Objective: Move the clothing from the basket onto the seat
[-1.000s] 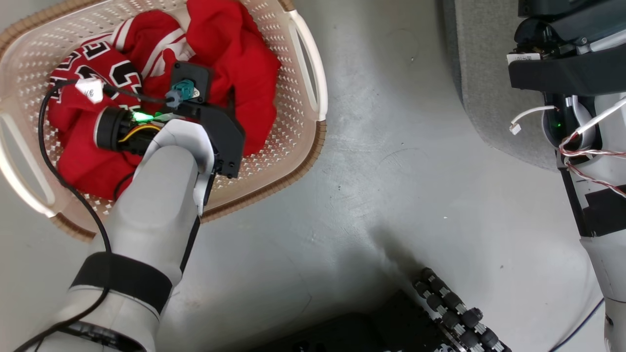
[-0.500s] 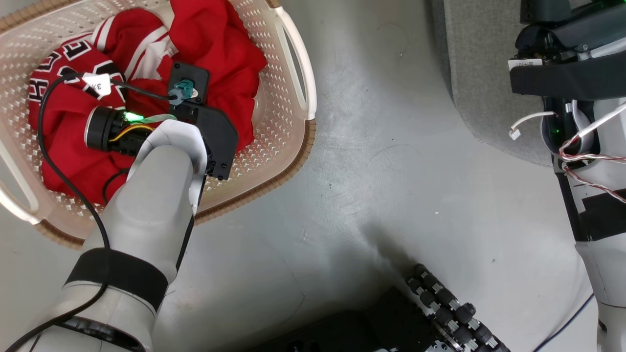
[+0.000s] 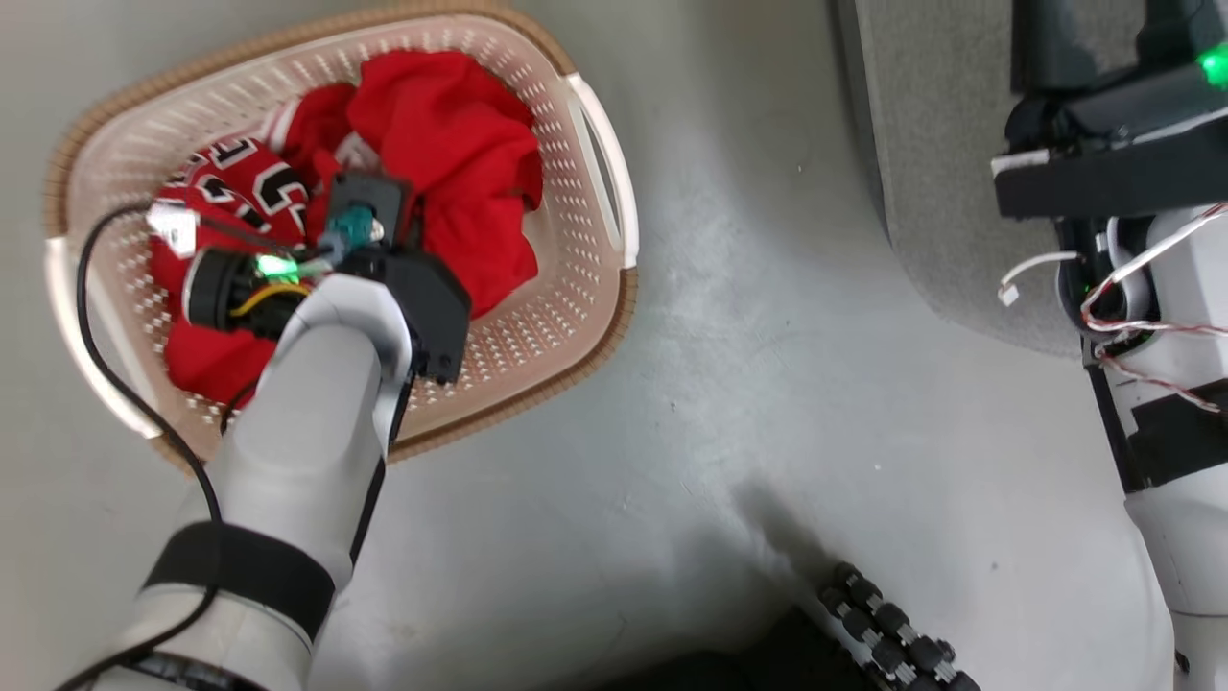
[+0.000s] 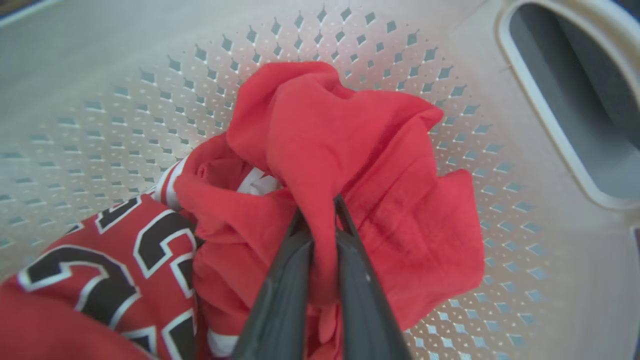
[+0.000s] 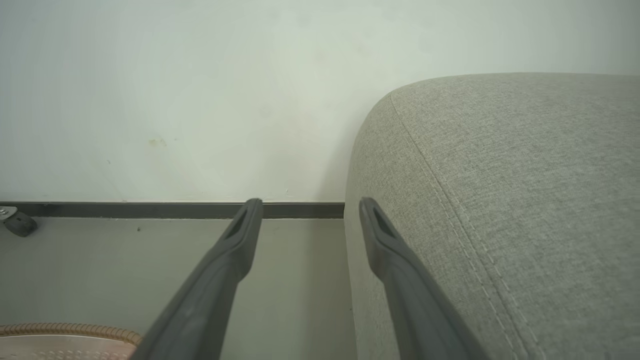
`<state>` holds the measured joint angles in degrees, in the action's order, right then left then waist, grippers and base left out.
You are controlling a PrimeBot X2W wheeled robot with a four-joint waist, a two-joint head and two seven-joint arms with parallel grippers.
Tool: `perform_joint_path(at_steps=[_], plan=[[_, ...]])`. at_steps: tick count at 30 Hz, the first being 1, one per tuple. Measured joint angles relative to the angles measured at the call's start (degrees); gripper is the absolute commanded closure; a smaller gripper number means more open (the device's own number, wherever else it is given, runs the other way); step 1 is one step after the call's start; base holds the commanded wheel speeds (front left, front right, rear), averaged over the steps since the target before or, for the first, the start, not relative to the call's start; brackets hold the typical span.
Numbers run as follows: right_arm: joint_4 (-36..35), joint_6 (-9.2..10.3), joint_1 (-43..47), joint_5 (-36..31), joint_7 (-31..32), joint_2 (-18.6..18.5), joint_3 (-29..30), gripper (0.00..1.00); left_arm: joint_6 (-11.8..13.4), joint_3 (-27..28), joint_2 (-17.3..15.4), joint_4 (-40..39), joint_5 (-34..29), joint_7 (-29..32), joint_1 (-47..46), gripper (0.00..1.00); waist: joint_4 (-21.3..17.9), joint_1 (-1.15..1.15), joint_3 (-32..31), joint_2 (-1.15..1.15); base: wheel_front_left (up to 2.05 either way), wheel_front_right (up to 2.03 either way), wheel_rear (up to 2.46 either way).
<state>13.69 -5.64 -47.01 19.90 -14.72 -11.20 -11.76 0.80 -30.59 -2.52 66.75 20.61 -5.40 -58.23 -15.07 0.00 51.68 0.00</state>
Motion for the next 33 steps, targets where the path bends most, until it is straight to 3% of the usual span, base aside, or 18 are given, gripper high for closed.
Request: perform_joint_path(at_steps=[12, 24, 33], plan=[[5.43, -0.7, 3.45, -1.3, 0.0, -0.98, -0.37, 0.0, -2.91, -2.49, 0.14, -5.53, 5.25, -6.66, 7.53, 1.0, 2.9, 0.0, -8.29, 0.0, 0.0, 0.0, 0.0], [10.21, -0.92, 9.48, -1.29, 0.01, -3.09, 1.32, 0.0, -2.27, -5.66, 0.29, -14.45, 14.77, -8.64, 14.29, 1.0, 7.72, 0.01, -19.33, 0.0, 0.0, 0.0, 0.0], [12.79, -0.93, 15.27, -1.2, 0.01, -3.33, 2.34, 0.0, -1.75, -5.22, 0.31, -18.09, 17.17, -8.88, 19.2, 1.0, 11.2, 0.02, -26.75, 0.01, 0.0, 0.0, 0.0]])
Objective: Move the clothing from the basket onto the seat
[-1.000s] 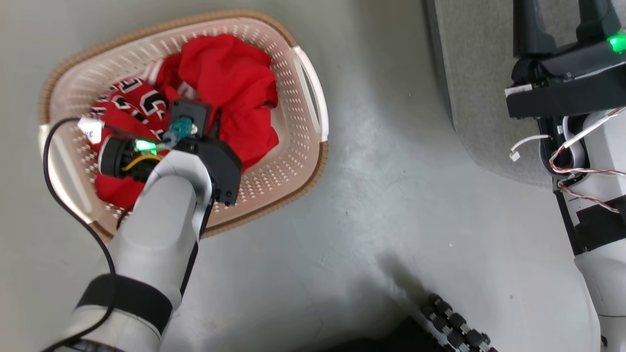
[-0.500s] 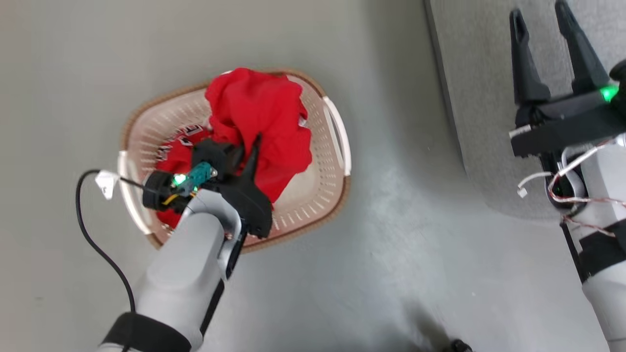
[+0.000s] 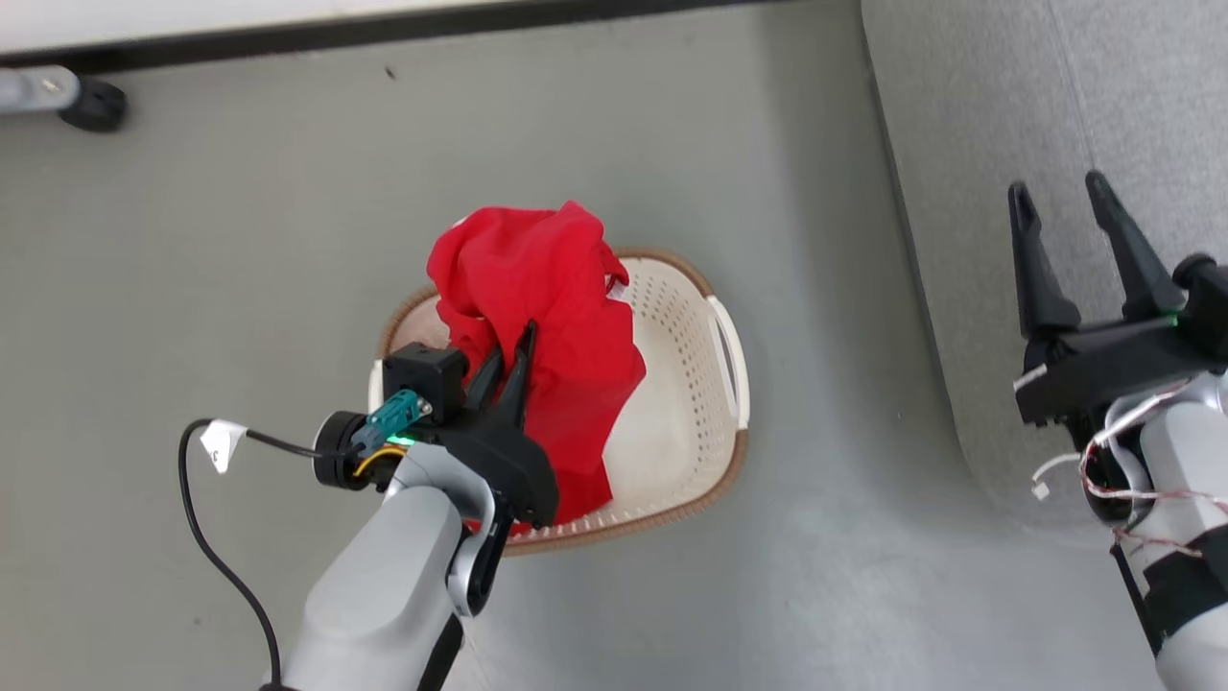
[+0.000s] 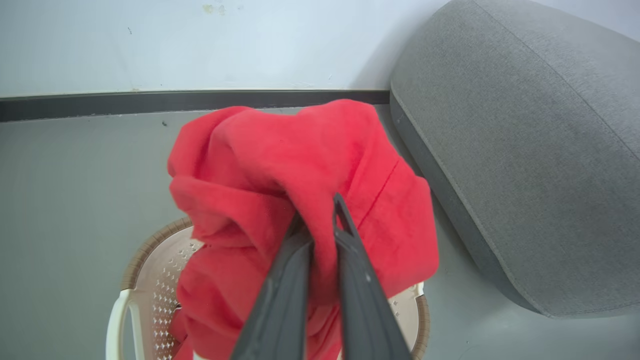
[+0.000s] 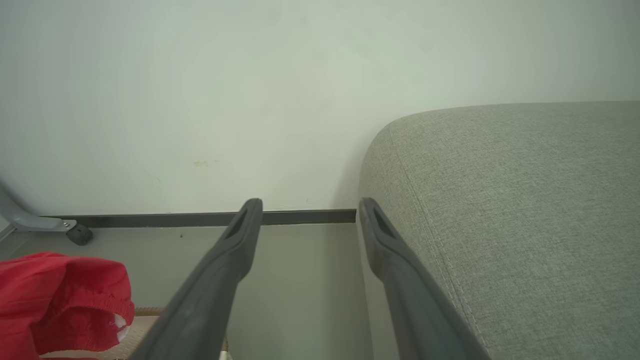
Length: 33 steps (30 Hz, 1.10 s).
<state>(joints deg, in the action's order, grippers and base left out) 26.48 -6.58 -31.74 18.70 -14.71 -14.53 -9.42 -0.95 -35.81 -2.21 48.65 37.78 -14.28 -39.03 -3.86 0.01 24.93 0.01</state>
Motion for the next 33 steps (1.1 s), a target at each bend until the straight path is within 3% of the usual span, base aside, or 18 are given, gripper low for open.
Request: perform_joint_path(at_steps=[17, 33], plan=[[3.56, -0.32, 10.27, 0.49, 0.01, 2.5, 0.09, 0.0, -0.1, 4.45, -0.07, -7.68, -1.69, 0.0, 8.16, 1.0, 5.02, 0.0, -14.48, 0.0, 0.0, 0.0, 0.0], [2.83, -0.33, 13.94, 0.51, 0.01, 3.41, 0.02, 0.0, -0.65, 6.14, -2.85, -25.52, -6.53, -0.02, 11.65, 1.0, 7.87, -0.01, -21.76, 0.0, 0.0, 0.0, 0.0]])
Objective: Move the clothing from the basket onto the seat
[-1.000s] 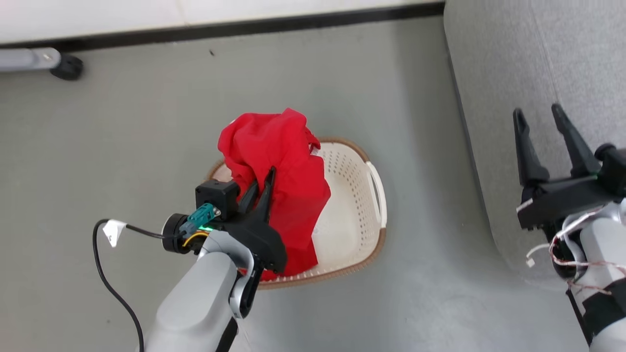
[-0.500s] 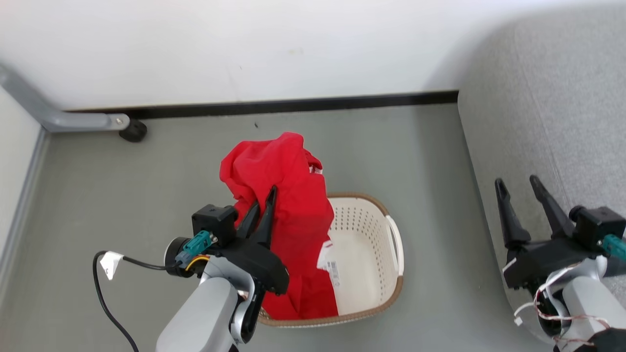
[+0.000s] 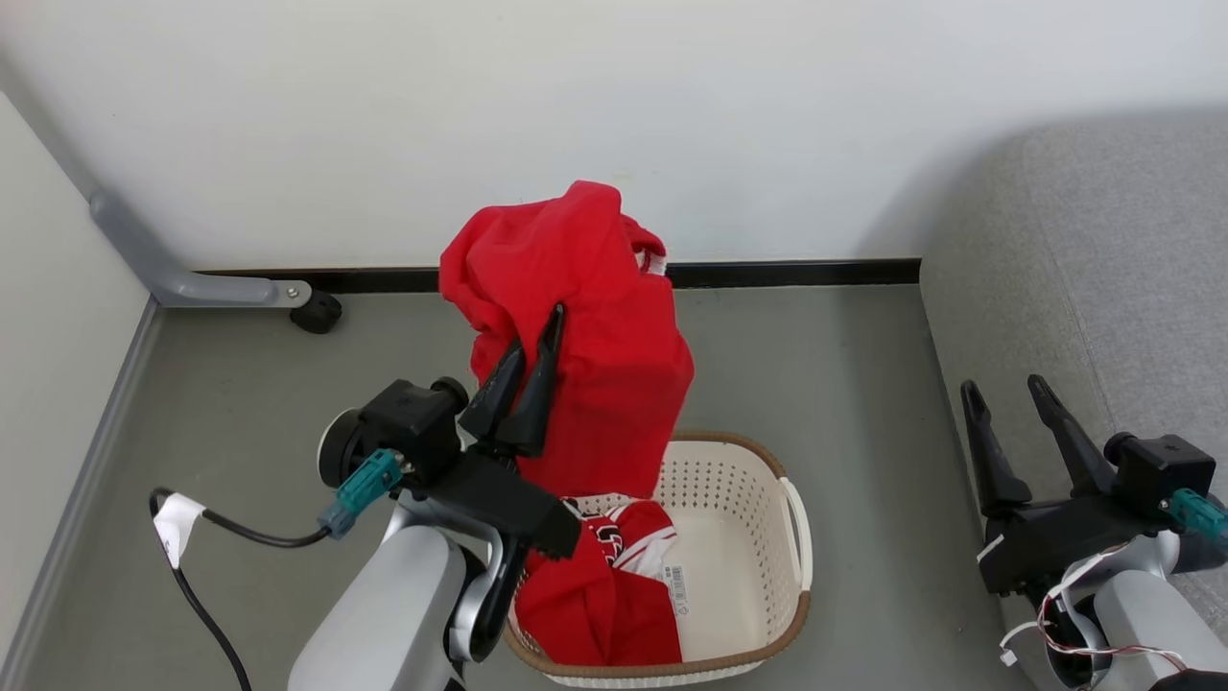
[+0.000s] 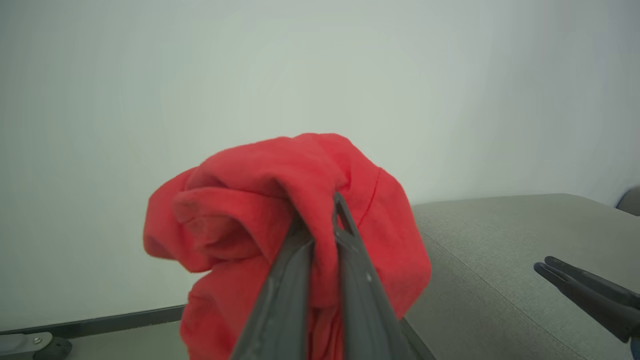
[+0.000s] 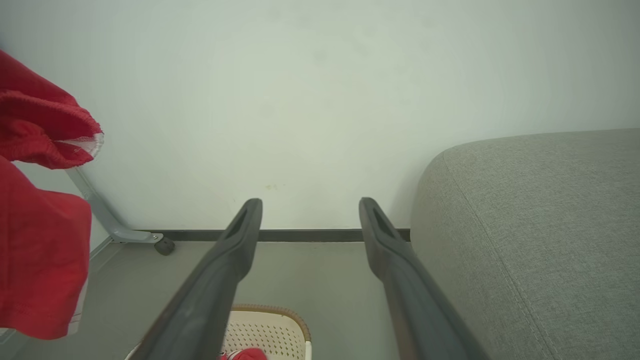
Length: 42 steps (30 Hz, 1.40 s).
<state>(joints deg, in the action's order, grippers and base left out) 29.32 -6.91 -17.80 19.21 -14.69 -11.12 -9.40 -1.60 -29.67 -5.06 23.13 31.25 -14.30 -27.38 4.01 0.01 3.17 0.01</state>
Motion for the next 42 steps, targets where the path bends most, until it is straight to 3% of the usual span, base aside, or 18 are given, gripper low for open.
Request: perform_joint_path(at_steps=[15, 22, 31, 42], plan=[[-0.41, 0.0, 0.83, -0.07, 0.0, 0.57, 0.11, 0.0, 0.02, 0.43, -0.77, -13.63, -3.12, 0.0, 3.66, 1.0, 0.62, -0.01, -0.65, -0.01, 0.0, 0.0, 0.0], [-4.53, -0.09, 0.14, -0.44, 0.0, 0.34, -2.04, 0.0, 0.08, 0.76, -1.24, -15.8, -3.65, 0.0, 4.39, 1.0, 0.75, -0.01, -0.52, -0.01, 0.0, 0.0, 0.0], [-14.63, -0.16, -3.71, 2.81, 0.0, -4.13, -16.84, 0.0, 0.09, 0.79, -1.27, -16.47, -4.19, -0.01, 4.52, 1.0, 1.0, -0.01, -0.36, -0.01, 0.0, 0.0, 0.0], [-22.1, -0.16, -10.46, 8.34, -0.01, -13.56, -35.26, 0.0, 0.01, -0.62, -0.58, -17.02, -4.65, -0.01, 4.53, 1.0, 1.67, -0.01, 0.34, -0.01, 0.0, 0.0, 0.0]])
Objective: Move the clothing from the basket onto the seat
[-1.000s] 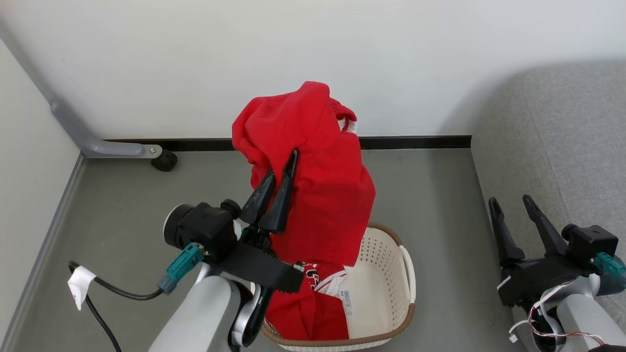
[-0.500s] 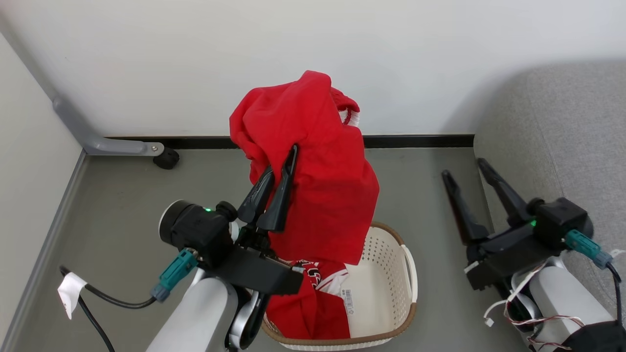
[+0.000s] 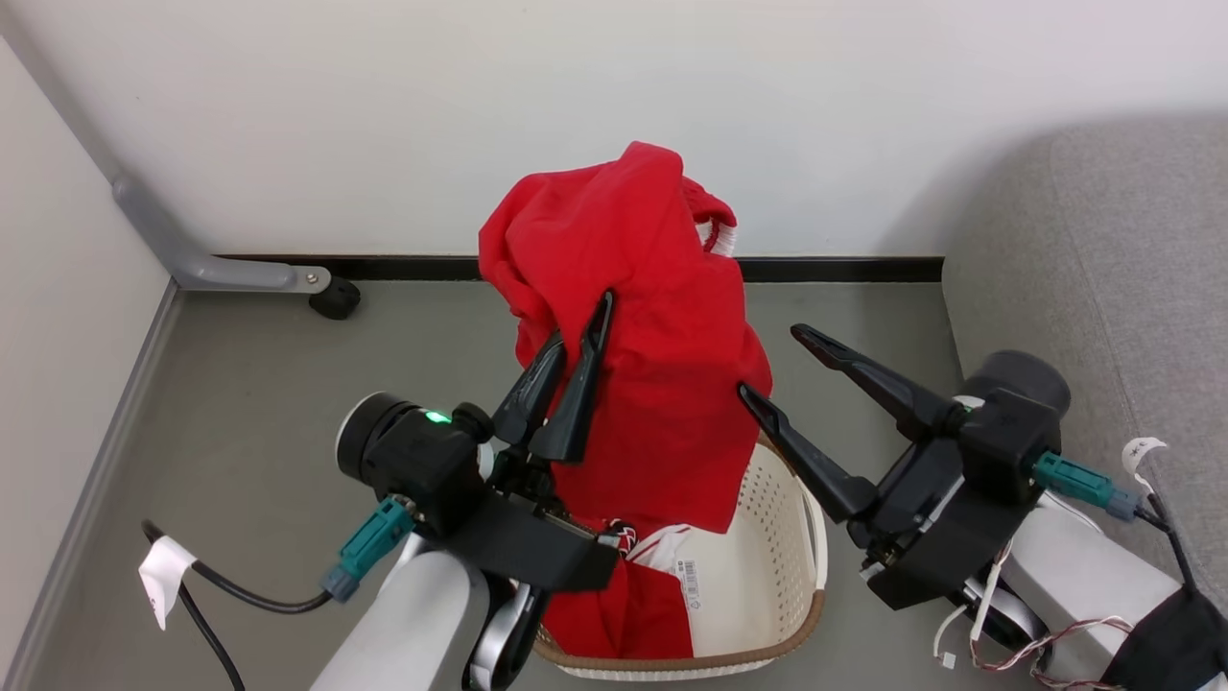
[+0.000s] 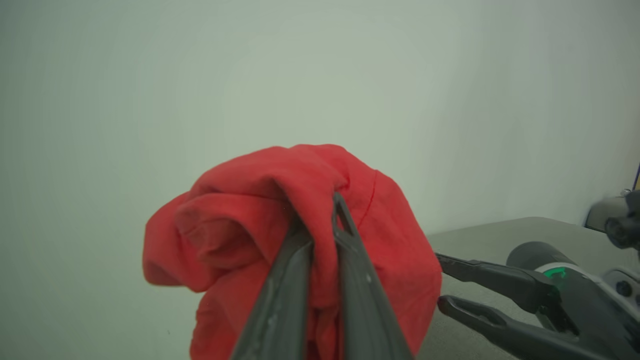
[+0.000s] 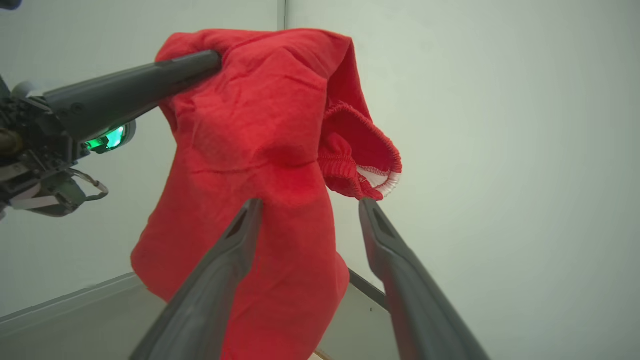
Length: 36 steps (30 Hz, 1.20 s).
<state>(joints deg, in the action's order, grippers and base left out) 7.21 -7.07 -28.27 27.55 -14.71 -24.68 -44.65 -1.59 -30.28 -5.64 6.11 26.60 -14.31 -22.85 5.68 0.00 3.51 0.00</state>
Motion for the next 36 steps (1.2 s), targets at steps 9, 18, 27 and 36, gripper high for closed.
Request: perform_joint_path(at_steps=[9, 18, 27, 36], plan=[[-0.3, -0.01, -7.5, 4.12, 0.0, -5.11, -7.99, 0.0, -1.01, -1.91, 0.88, -0.16, -0.15, 0.01, -0.59, 1.0, 1.74, 0.0, 0.96, 0.0, 0.0, 0.0, 0.0], [0.46, -0.01, -14.16, 9.47, 0.52, -5.3, -18.96, 0.85, -1.49, -2.43, 1.37, 0.09, -0.15, 0.0, -0.9, 1.0, 3.9, 0.0, 1.88, 0.0, 0.0, 0.0, 0.0], [3.56, -0.02, -15.86, 14.19, 0.46, -3.86, -18.72, 1.0, -1.51, -2.18, 1.65, 1.62, -0.12, 0.0, -0.97, 1.0, 4.49, 0.0, 2.49, 0.0, 0.0, 0.0, 0.0], [4.43, -0.07, -16.04, 16.41, 0.43, -3.9, -18.47, 1.0, -1.49, -1.25, 1.91, 3.89, 0.07, 0.0, -0.35, 0.0, 3.98, 0.0, 2.61, 0.0, 0.0, 0.0, 0.0]])
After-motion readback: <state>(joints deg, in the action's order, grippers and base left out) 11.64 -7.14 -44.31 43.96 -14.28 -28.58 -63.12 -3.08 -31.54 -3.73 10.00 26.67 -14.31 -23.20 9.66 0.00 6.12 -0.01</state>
